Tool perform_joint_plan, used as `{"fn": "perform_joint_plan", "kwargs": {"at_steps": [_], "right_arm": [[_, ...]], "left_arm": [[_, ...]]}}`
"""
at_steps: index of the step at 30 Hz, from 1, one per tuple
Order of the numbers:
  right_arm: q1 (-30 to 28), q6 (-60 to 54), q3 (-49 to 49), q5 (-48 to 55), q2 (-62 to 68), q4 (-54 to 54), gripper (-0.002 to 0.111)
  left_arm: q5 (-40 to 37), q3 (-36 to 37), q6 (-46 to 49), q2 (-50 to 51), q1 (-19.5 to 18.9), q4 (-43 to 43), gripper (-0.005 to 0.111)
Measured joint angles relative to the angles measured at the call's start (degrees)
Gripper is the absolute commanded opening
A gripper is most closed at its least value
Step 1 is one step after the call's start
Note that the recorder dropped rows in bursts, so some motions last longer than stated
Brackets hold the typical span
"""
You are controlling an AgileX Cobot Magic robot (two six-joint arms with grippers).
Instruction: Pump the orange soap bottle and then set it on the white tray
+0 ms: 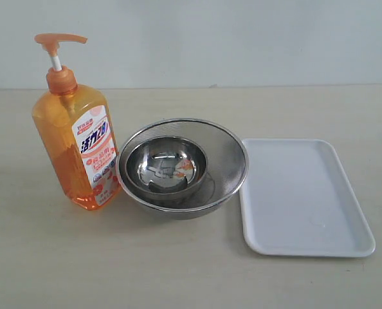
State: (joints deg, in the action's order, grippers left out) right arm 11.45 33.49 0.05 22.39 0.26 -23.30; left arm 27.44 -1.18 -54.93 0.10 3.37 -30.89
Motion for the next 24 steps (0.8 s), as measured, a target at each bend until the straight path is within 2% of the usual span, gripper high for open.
{"fn": "perform_joint_plan", "kwargs": {"at_steps": [9,18,22,24], "right_arm": [[0.0,0.0,0.0,0.0,0.0,0.0,0.000],[0.0,0.0,0.0,0.0,0.0,0.0,0.000],[0.0,0.0,0.0,-0.3,0.0,0.0,0.000],[0.0,0.0,0.0,-0.5,0.0,0.0,0.000]], "left_arm": [[0.2,0.0,-0.5,0.0,0.0,-0.4,0.108],[6.3,0.0,-3.0,0.0,0.0,-2.9,0.108],[4.9,0.0,-4.4,0.0,0.0,-5.9,0.107],[2.6,0.0,-4.5,0.0,0.0,-6.1,0.103]]}}
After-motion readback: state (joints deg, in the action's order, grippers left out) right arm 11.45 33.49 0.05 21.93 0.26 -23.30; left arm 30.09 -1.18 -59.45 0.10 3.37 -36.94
